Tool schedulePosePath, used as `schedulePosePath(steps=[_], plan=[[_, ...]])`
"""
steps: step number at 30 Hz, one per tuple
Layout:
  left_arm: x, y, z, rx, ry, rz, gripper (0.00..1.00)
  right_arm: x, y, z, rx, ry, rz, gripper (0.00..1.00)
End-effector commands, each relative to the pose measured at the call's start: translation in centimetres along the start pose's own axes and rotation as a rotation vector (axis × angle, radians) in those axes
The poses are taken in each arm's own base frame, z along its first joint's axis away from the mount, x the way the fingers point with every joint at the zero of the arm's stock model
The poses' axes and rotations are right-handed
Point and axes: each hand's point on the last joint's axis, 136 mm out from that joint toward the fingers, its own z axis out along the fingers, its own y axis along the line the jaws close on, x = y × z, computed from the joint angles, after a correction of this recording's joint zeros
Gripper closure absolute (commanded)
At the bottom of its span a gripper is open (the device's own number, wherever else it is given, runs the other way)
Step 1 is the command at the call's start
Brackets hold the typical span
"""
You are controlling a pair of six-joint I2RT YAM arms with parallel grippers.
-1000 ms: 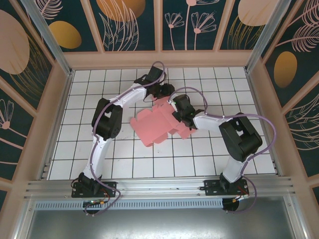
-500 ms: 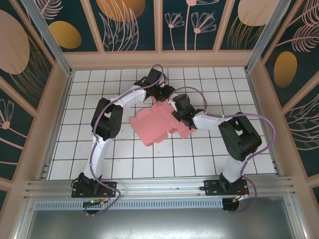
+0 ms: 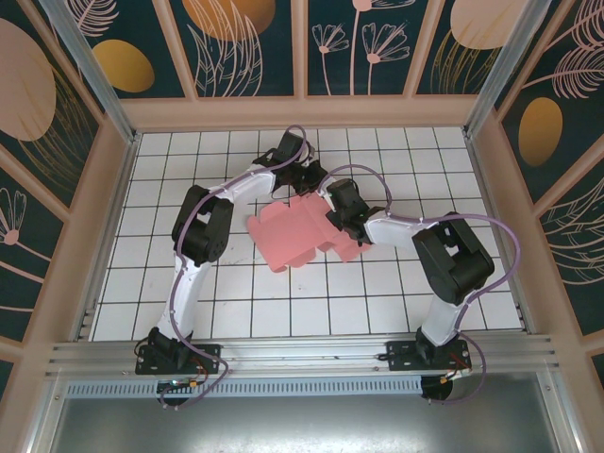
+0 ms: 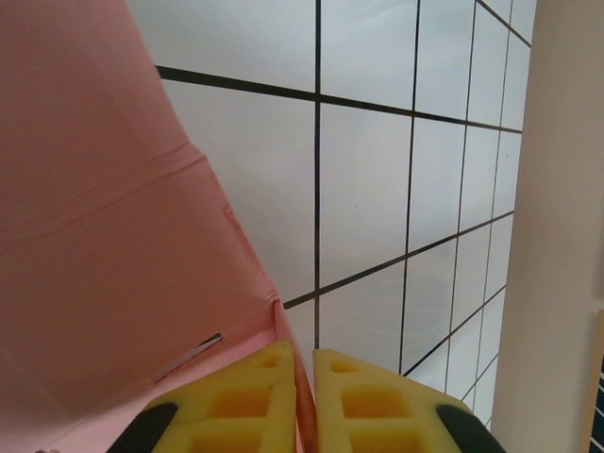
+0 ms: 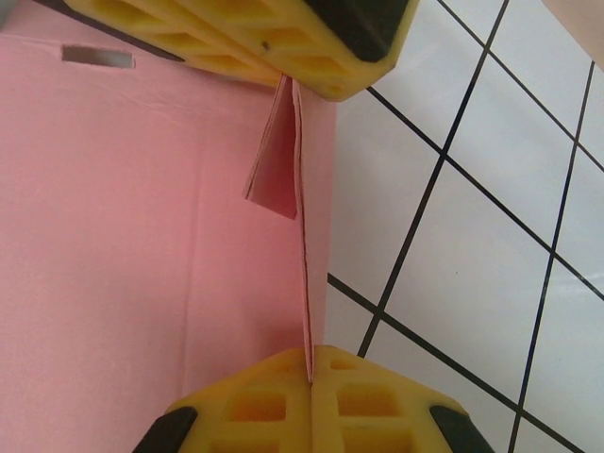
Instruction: Fold the paper box
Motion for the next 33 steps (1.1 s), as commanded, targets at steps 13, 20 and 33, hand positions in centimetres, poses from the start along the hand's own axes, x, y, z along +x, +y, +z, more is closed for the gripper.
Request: schedulePosePath(steps=[13, 20, 33], plan=[[0.0, -4.4, -2.3, 0.104, -0.011, 0.056, 0.8, -1.5, -0.2, 0.2, 0.012, -0.029, 0.005, 1.0], [-2.0, -5.7, -6.6, 0.089, -0.188, 0.106, 0.27, -0.9, -1.5, 0.0, 0.027, -0.021, 0.042, 1.0], [-3.8, -2.8, -15.5, -0.101, -0.506, 0.202, 0.01, -0.9, -4.1, -1.1, -0.122, -0.056, 0.284, 1.0]])
